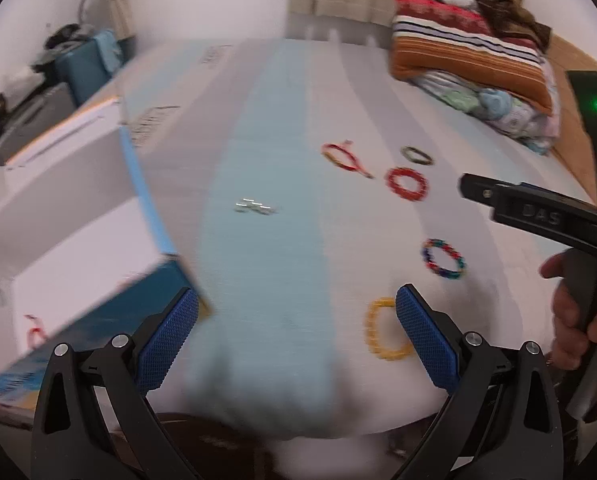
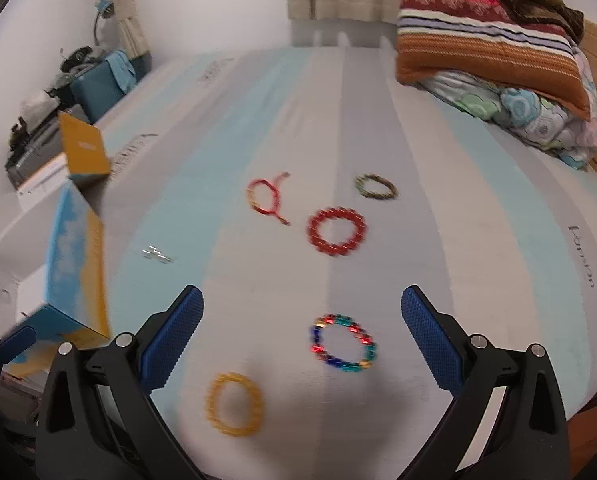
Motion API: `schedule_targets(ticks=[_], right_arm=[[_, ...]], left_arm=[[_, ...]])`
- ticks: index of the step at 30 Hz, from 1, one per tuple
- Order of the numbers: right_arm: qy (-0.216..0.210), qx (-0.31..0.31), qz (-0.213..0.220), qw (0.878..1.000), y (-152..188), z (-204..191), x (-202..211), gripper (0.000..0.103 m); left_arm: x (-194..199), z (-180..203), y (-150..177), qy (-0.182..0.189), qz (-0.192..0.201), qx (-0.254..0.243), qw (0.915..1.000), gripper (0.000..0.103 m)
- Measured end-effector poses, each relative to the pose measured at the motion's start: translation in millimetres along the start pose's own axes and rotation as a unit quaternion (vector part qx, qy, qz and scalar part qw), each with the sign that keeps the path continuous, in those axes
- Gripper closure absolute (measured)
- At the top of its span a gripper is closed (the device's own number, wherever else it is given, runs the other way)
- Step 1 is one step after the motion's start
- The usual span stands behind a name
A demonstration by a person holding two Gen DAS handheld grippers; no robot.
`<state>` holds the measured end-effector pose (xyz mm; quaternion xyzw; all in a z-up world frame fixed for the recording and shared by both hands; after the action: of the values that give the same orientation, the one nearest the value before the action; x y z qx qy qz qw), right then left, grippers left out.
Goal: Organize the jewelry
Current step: 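Move both tools back over the remaining bracelets on the bed, then grasp the yellow amber bracelet with the left tool while the right tool grasps the multicolour bracelet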
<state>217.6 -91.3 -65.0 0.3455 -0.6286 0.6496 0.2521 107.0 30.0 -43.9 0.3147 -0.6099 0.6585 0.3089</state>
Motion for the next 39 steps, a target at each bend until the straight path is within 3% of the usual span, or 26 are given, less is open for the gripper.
schedule_targets(ticks=[10, 19, 26, 31, 34, 35, 39], right_arm=[[0.015, -0.019, -0.044, 0.999, 40.3, 50.6, -54.3, 0.008], [0.013, -0.038, -0.085, 0.996, 67.6, 58.7, -99.3, 0.008], [0.025, -0.008, -0.097, 0.995, 72.0, 48.9, -110.6, 0.008], [0.019, -0.012, -0.118, 0.993, 80.4, 50.9, -120.0, 0.018], [0.011, -0.013, -0.122, 0.992, 80.4, 50.3, -120.2, 0.03], [0.013, -0.012, -0.123, 0.992, 80.1, 50.9, -120.6, 0.043], [0.029, 0.002, -0.131, 0.991, 83.7, 53.1, -122.2, 0.056]], left_arm=[[-54.7, 51.3, 30.8, 0.026, -0.03, -0.023, 0.999, 0.006], [-87.7, 52.5, 46.9, 0.037, -0.049, -0.012, 0.9981, 0.006], [-107.3, 63.6, 58.0, 0.04, -0.068, -0.027, 0.9965, 0.006], [-114.2, 66.5, 63.1, 0.044, -0.075, -0.029, 0.9958, 0.007], [-115.5, 65.9, 64.0, 0.042, -0.076, -0.032, 0.9957, 0.011], [-116.3, 65.3, 64.6, 0.041, -0.077, -0.033, 0.9956, 0.013], [-117.2, 64.8, 65.3, 0.042, -0.079, -0.035, 0.9954, 0.02]])
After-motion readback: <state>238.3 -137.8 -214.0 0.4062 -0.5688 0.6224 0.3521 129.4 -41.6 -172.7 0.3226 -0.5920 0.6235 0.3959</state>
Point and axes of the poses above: each gripper's, at about its wrist camera, not at the fingertips, and x roughly against the way its jaws point, z to its right, y to its underside, the point moved 10 cm from there along -x, roughly the way its jaws point
